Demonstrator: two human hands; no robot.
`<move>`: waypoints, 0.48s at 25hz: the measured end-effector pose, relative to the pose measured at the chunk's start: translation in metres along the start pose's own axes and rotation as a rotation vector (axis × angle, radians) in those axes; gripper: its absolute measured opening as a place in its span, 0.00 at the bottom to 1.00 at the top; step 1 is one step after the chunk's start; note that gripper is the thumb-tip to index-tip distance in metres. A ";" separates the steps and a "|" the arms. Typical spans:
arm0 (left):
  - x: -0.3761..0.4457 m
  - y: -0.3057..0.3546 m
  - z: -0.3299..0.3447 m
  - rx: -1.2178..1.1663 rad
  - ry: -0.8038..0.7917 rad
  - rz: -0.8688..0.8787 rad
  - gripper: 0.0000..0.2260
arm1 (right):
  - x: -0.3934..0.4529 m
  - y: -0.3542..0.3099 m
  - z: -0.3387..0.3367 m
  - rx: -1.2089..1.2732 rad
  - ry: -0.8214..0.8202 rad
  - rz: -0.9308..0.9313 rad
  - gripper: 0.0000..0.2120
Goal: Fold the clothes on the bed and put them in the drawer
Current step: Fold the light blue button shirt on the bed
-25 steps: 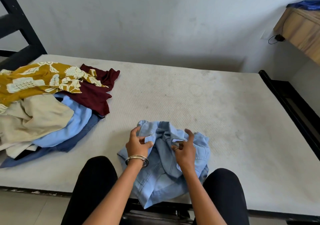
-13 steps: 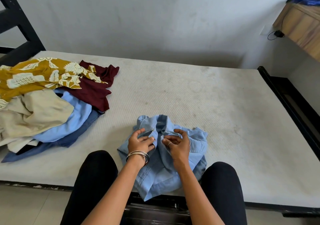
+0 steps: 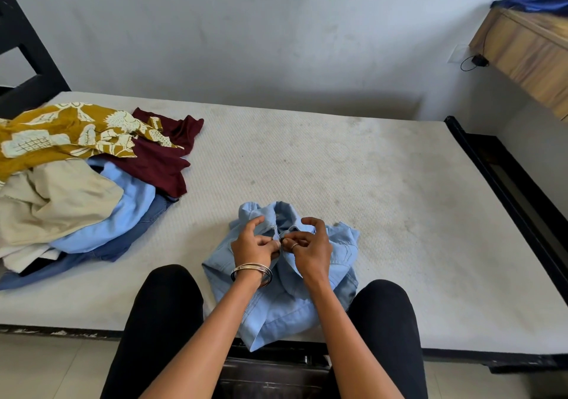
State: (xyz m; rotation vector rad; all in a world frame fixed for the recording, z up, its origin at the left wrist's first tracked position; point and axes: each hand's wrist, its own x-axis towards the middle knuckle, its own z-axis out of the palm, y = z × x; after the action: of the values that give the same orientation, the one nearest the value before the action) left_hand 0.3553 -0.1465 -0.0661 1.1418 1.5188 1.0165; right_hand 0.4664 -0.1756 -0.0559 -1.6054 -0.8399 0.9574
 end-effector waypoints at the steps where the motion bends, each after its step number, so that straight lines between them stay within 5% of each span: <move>1: -0.001 0.001 0.001 0.015 -0.018 0.020 0.27 | 0.001 0.001 -0.002 0.008 -0.020 0.005 0.23; 8: -0.003 0.004 -0.006 0.096 -0.036 0.137 0.25 | 0.002 0.001 -0.010 0.049 -0.091 0.001 0.23; 12: -0.006 0.005 -0.002 0.177 -0.003 0.183 0.24 | 0.005 -0.002 -0.010 -0.135 -0.184 -0.067 0.27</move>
State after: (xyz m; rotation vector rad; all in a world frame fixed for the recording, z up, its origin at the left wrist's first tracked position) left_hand 0.3548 -0.1515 -0.0597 1.4272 1.5468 1.0157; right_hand 0.4774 -0.1754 -0.0534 -1.6089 -1.0987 1.0302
